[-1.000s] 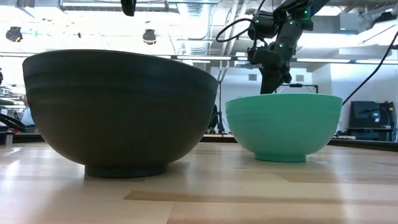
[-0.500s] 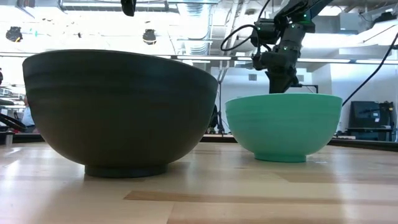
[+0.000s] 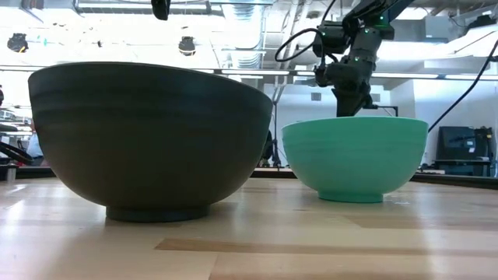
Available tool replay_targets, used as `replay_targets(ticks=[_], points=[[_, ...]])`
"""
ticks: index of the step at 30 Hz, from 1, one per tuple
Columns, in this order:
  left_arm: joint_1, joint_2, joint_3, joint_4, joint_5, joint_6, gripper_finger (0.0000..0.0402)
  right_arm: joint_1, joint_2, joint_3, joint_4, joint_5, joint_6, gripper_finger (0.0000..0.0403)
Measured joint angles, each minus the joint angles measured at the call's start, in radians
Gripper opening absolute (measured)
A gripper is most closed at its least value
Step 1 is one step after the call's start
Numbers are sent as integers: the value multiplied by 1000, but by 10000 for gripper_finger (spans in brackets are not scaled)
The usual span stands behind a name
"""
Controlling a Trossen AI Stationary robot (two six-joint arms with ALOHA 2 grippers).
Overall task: Nest bowls inside each other
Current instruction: Stack the white bowl on top of the light blue bowl
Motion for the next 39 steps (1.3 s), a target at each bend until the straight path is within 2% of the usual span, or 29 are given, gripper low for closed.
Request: replay_targets(ticks=[4, 8, 20, 25, 32, 39], points=[[0, 0, 0, 0, 0, 0, 115, -19, 0, 0, -43, 4, 2, 36], [0, 0, 0, 0, 0, 0, 115, -45, 0, 0, -119, 8, 25, 57], [0, 0, 0, 0, 0, 1, 115, -44, 8, 0, -82, 3, 29, 109], [0, 0, 0, 0, 16, 1, 115, -19, 55, 2, -29, 4, 34, 113], [-5, 0, 0, 5, 18, 0, 115, 0, 149, -1, -43, 38, 3, 113], [-4, 0, 0, 4, 17, 0, 115, -5, 103, 0, -43, 65, -4, 113]])
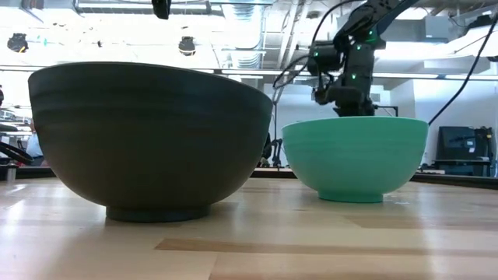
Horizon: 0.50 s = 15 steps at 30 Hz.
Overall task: Nest bowls inside each other
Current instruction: Stack the white bowl on top of the light blue bowl
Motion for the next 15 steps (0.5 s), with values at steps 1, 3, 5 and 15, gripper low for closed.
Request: replay_targets(ticks=[1, 3, 5, 15], points=[[0, 0, 0, 0, 0, 1, 115, -2, -13, 0, 3, 4, -4, 113], [1, 0, 0, 0, 0, 8, 115, -4, -26, 0, 13, 29, -5, 113], [1, 0, 0, 0, -1, 8, 115, -15, -35, 0, 22, 42, -5, 113], [2, 0, 0, 0, -3, 8, 115, -46, -20, 0, 25, 37, -23, 113]])
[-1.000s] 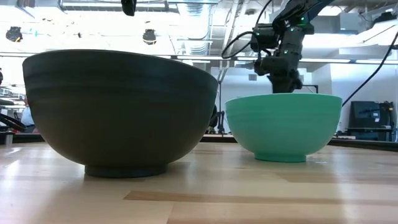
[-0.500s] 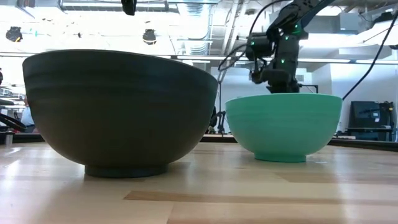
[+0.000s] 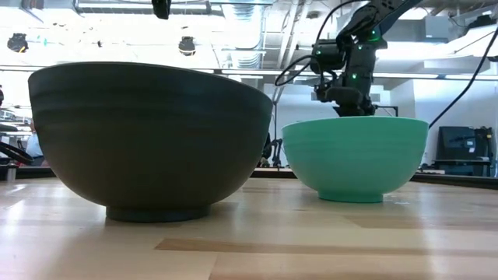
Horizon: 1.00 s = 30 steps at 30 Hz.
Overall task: Nest bowls inside each other
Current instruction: Stack the white bowl on top of the light blue bowl
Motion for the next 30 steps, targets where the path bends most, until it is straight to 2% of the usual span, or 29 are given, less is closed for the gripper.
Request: replay_targets(ticks=[6, 20, 25, 30], points=[[0, 0, 0, 0, -4, 0, 115, 6, 0, 0, 2, -34, 0, 113], [0, 0, 0, 1, -1, -1, 115, 17, 1, -2, 24, -32, 8, 113], [-1, 0, 0, 1, 1, -1, 115, 16, 1, -57, 85, -31, 26, 113], [-1, 0, 0, 1, 1, -1, 115, 17, 1, -79, 87, 30, 25, 113]])
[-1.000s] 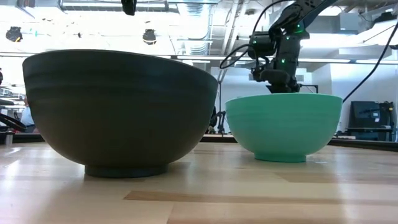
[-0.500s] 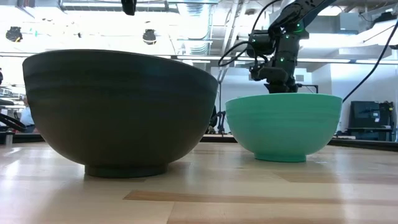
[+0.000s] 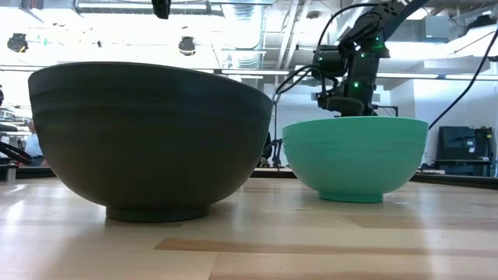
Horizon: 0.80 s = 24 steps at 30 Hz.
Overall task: Nest bowls inside each other
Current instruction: Stack the white bowl on top of the light blue bowl
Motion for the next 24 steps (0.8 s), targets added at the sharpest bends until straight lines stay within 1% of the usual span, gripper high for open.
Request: replay_targets(ticks=[9, 13, 18, 19, 24], points=[[0, 0, 0, 0, 0, 0, 115, -7, 0, 0, 9, 4, -5, 107], [1, 0, 0, 0, 0, 0, 115, -17, 0, 0, 7, 1, -2, 78], [1, 0, 0, 0, 0, 0, 115, -19, 0, 0, 12, -17, 0, 16], [1, 0, 0, 0, 0, 0, 115, -19, 0, 0, 13, -28, 0, 10], [1, 0, 0, 0, 0, 0, 115, -13, 0, 0, 44, -98, 8, 8]])
